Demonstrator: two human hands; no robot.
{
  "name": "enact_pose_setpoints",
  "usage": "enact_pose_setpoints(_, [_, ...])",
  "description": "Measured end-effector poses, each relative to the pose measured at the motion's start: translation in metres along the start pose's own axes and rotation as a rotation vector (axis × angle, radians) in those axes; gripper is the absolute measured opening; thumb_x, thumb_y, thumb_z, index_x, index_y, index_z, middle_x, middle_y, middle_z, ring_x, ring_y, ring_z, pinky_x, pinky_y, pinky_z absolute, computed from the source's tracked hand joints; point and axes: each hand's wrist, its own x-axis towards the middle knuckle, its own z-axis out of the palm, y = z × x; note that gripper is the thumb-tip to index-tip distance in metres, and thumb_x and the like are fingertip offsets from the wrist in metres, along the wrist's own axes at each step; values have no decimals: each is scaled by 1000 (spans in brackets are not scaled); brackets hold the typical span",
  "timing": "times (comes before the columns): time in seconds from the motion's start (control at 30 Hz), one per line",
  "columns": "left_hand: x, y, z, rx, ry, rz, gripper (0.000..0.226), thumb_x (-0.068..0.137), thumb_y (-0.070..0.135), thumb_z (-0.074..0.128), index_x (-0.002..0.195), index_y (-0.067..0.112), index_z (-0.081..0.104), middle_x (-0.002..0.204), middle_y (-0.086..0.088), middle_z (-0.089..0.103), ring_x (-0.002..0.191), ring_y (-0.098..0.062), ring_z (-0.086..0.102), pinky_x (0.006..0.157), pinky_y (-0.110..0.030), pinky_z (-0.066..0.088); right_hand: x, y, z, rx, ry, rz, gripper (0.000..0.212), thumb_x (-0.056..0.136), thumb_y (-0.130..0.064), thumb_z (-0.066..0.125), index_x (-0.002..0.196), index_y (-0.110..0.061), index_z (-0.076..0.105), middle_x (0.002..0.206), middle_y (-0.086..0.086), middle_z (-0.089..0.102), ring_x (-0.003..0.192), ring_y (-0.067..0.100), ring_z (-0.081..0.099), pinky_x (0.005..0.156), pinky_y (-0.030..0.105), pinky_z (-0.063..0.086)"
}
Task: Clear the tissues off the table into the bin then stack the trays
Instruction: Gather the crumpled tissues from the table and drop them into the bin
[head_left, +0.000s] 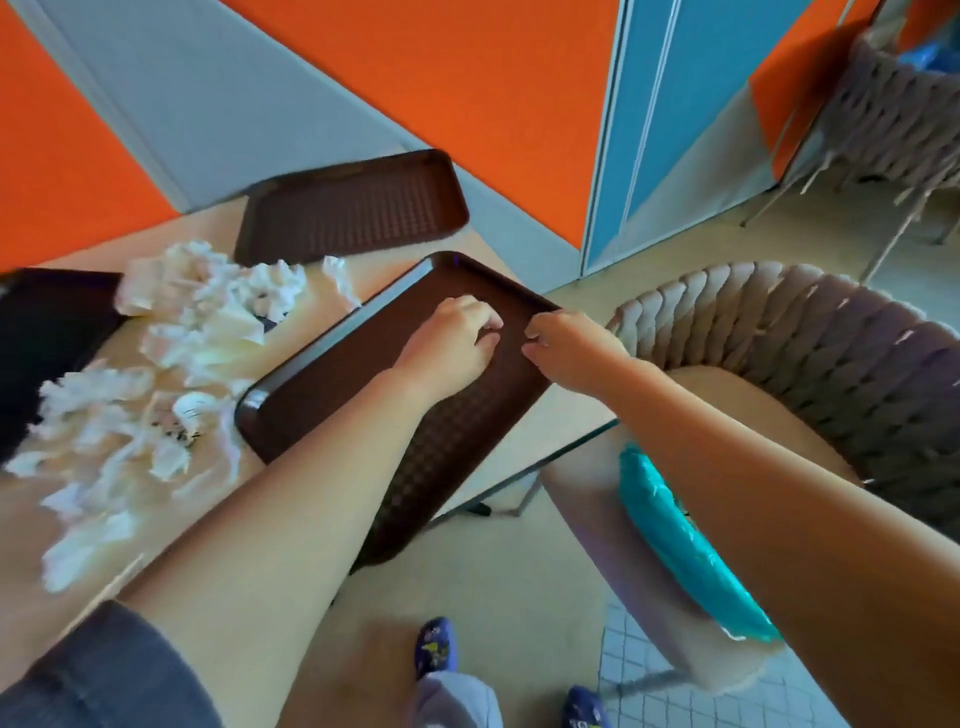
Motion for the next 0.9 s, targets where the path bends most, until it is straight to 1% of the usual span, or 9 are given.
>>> enact_pose_setpoints(0.07, [-9, -39, -24, 17, 35, -48, 22, 92, 20, 55, 112, 14, 61, 117, -3, 59, 115, -18, 50, 95, -36, 46, 24, -41, 5, 5, 0, -60, 32, 95, -30, 46, 119, -13, 58, 122, 10, 58, 113, 30, 56, 91, 38, 49])
enact_pose_setpoints(0.23, [-27, -131, -72, 55, 80, -183, 25, 90, 18, 55, 114, 14, 61, 121, -4, 58, 118, -21, 49, 99, -41, 44, 79, -127, 28, 57, -64, -147, 35, 96, -28, 47, 127, -14, 54, 128, 8, 56, 117, 25, 54, 93, 36, 48])
enact_pose_setpoints(0.37, [-29, -203, -102, 119, 62, -301, 31, 90, 17, 54, 120, 12, 58, 127, -6, 52, 122, -24, 44, 100, -42, 42, 127, -176, 52, 69, -86, -172, 35, 95, -24, 47, 127, -11, 52, 126, 10, 56, 114, 27, 55, 92, 37, 48])
enact_pose_setpoints(0.43, [-25, -233, -111, 135, 58, -349, 35, 89, 20, 55, 123, 13, 56, 129, -7, 49, 122, -26, 43, 100, -44, 41, 149, -195, 62, 85, -103, -169, 37, 95, -21, 47, 131, -10, 48, 128, 11, 53, 116, 30, 52, 95, 40, 48])
enact_pose_setpoints(0.5, [-18, -256, -117, 155, 49, -381, 41, 88, 23, 58, 127, 16, 52, 133, -7, 46, 125, -28, 39, 100, -44, 40, 170, -208, 72, 68, -125, -159, 41, 95, -18, 48, 134, -9, 44, 133, 12, 48, 121, 31, 47, 99, 44, 46])
enact_pose_setpoints(0.6, [-2, -284, -116, 199, 22, -387, 55, 85, 30, 63, 135, 21, 44, 145, -7, 37, 131, -32, 32, 102, -45, 37, 200, -219, 84, 14, -155, -153, 48, 93, -10, 50, 138, -8, 38, 136, 13, 42, 124, 32, 42, 98, 43, 43])
enact_pose_setpoints(0.77, [36, -319, -104, 325, -75, -386, 71, 84, 39, 62, 144, 26, 28, 152, -10, 23, 135, -35, 26, 103, -47, 32, 245, -227, 100, -82, -220, -169, 70, 84, 5, 47, 147, -13, 23, 149, 11, 27, 129, 33, 33, 101, 44, 43])
enact_pose_setpoints(0.87, [52, -337, -94, 327, -110, -405, 69, 84, 38, 62, 143, 28, 29, 147, -12, 30, 130, -36, 32, 101, -47, 33, 264, -227, 108, -126, -271, -188, 74, 85, 7, 44, 150, -17, 17, 158, 5, 11, 137, 33, 24, 105, 46, 40])
enact_pose_setpoints(0.9, [55, -343, -91, 328, -120, -407, 66, 85, 37, 61, 143, 27, 30, 144, -11, 34, 129, -34, 34, 101, -46, 33, 270, -226, 110, -136, -285, -194, 73, 86, 8, 43, 150, -17, 17, 158, 5, 10, 138, 34, 24, 106, 45, 39])
